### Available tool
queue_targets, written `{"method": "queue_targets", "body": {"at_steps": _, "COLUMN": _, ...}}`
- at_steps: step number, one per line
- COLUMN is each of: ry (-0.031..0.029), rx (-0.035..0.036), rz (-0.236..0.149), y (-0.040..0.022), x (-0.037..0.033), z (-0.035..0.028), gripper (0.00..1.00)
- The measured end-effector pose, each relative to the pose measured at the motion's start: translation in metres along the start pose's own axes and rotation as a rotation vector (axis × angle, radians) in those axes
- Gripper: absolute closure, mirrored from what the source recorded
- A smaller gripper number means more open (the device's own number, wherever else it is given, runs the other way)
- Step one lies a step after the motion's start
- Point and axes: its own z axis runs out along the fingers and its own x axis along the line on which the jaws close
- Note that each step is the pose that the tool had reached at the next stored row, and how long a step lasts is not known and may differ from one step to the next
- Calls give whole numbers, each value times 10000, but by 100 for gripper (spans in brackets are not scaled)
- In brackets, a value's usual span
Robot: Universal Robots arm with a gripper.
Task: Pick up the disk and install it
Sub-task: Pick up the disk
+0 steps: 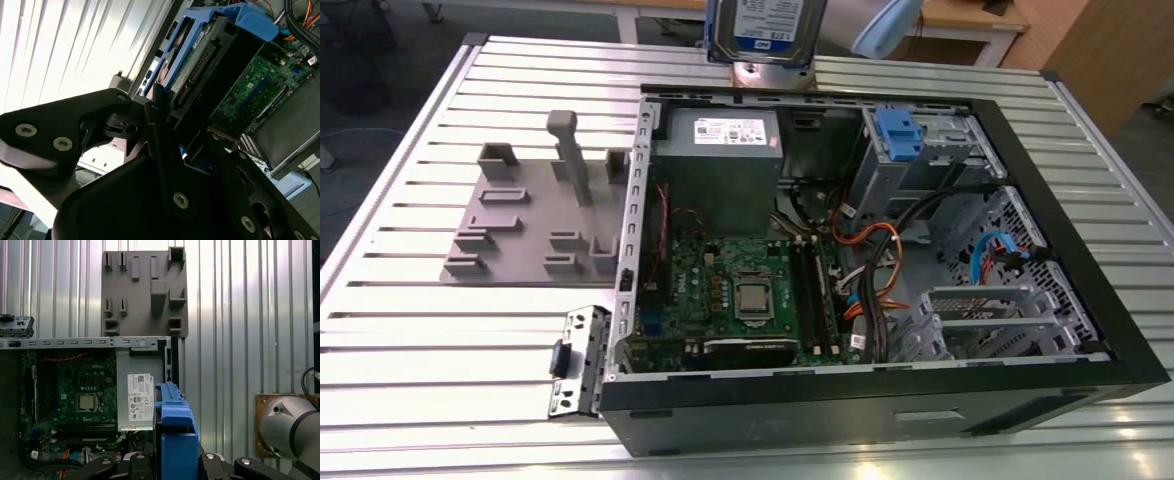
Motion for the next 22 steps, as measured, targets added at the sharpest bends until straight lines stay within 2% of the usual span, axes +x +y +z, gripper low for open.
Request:
{"method": "queue_targets", "body": {"at_steps": 13, "ry": 0, "rx": -23, "rz": 2, "y": -303, "x": 29, "z": -5, "gripper": 64}}
{"method": "queue_targets", "body": {"at_steps": 19, "ry": 1, "rx": -39, "rz": 1, "y": -451, "x": 69, "z": -6, "gripper": 64}}
{"method": "queue_targets", "body": {"at_steps": 22, "ry": 0, "rx": -43, "rz": 1, "y": -503, "x": 112, "z": -4, "gripper": 64}}
